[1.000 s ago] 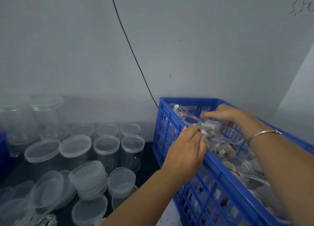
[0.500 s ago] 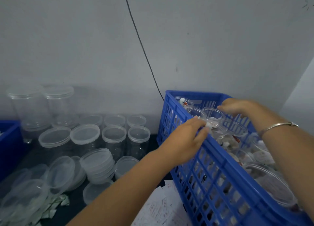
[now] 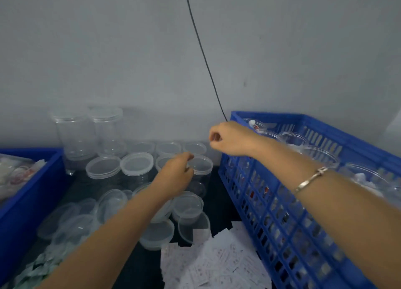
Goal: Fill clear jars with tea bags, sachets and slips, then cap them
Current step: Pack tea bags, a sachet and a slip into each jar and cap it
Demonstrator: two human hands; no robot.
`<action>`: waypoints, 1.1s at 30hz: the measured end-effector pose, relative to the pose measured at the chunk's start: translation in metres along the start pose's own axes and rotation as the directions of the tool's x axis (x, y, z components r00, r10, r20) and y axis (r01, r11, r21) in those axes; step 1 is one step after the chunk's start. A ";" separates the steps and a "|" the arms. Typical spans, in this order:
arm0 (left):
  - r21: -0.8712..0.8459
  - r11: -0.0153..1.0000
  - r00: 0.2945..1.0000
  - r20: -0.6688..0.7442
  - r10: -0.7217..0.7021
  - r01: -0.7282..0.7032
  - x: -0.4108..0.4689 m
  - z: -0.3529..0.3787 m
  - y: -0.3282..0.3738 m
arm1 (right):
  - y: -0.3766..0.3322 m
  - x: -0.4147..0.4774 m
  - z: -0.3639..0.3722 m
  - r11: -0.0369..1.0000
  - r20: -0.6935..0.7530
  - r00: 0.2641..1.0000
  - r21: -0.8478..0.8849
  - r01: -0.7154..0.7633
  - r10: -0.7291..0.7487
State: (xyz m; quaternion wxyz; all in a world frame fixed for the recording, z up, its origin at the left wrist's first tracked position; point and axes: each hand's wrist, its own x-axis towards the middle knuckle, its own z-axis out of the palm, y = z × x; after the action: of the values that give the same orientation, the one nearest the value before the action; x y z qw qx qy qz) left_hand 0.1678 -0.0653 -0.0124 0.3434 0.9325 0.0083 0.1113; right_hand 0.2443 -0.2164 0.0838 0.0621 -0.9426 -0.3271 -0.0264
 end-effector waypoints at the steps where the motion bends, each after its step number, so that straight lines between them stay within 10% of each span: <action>1: 0.139 0.990 0.999 0.038 0.016 -0.022 -0.002 -0.005 -0.009 | -0.006 0.006 0.010 1.000 0.051 0.998 -0.003 -0.020 0.020; 9: 0.490 0.851 0.951 0.307 0.035 -0.189 -0.012 -0.002 -0.059 | -0.011 0.040 0.103 0.896 0.281 0.902 0.209 -0.392 0.329; 15: 0.437 0.882 0.947 0.321 0.030 -0.176 -0.018 0.004 -0.065 | -0.014 0.048 0.133 0.863 0.079 0.883 0.188 -0.469 0.462; 26: -0.076 0.988 0.981 0.131 0.146 -0.136 -0.103 -0.005 -0.047 | -0.041 -0.029 0.065 0.925 -0.336 0.871 0.252 -0.283 0.358; 33: -0.610 0.791 0.996 -0.090 -0.006 -0.050 -0.193 -0.009 -0.028 | -0.124 -0.148 0.062 0.868 -0.138 0.988 0.497 0.014 0.063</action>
State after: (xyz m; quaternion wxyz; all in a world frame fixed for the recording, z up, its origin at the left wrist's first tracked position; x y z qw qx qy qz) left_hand -0.0206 -0.0562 -0.0624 0.6243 0.7658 -0.0241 0.1527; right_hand 0.0522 -0.2023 0.0211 0.3271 -0.8942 -0.3054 -0.0114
